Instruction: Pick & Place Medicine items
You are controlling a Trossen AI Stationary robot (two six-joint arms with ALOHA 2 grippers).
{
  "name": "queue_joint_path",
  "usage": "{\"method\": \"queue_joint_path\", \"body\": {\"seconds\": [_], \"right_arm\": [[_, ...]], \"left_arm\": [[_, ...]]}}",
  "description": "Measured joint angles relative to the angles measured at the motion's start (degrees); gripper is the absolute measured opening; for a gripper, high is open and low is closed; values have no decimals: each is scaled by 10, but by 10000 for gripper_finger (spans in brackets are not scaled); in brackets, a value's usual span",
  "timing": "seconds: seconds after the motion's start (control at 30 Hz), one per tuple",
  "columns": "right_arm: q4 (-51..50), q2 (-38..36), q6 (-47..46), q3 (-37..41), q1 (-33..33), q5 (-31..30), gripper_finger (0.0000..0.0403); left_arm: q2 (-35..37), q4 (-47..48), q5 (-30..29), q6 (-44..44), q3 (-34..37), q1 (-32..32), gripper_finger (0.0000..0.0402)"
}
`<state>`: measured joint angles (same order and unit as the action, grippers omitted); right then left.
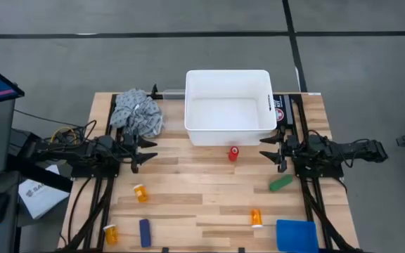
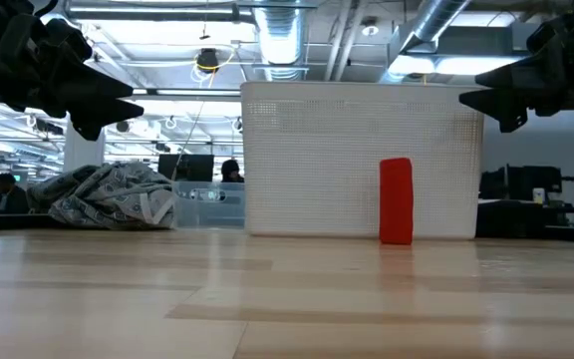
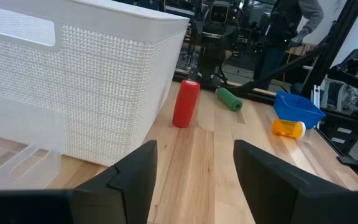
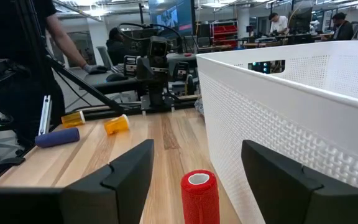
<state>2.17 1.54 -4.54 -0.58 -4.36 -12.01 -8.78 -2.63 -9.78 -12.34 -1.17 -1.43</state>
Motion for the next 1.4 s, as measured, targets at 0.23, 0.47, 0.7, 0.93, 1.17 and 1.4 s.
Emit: {"method": "queue_joint_path", "body": {"seconds": [0.23, 0.47, 0.7, 0.93, 1.17, 1.4], "right_arm": [[0, 0, 0, 0, 0, 0, 240], [0, 0, 0, 0, 0, 0, 240], [0, 0, 0, 0, 0, 0, 240], [0, 0, 0, 0, 0, 0, 240], [0, 0, 0, 0, 0, 0, 240], [0, 0, 0, 0, 0, 0, 240]], "left_arm": [[0, 0, 0, 0, 0, 0, 204], [0, 0, 0, 0, 0, 0, 204], [0, 0, 0, 0, 0, 0, 204], [-1, -16, -3, 3, 0, 0, 204], [-5, -103, -4, -61, 0, 0, 204], [-5, -174, -8, -112, 0, 0, 204]]}}
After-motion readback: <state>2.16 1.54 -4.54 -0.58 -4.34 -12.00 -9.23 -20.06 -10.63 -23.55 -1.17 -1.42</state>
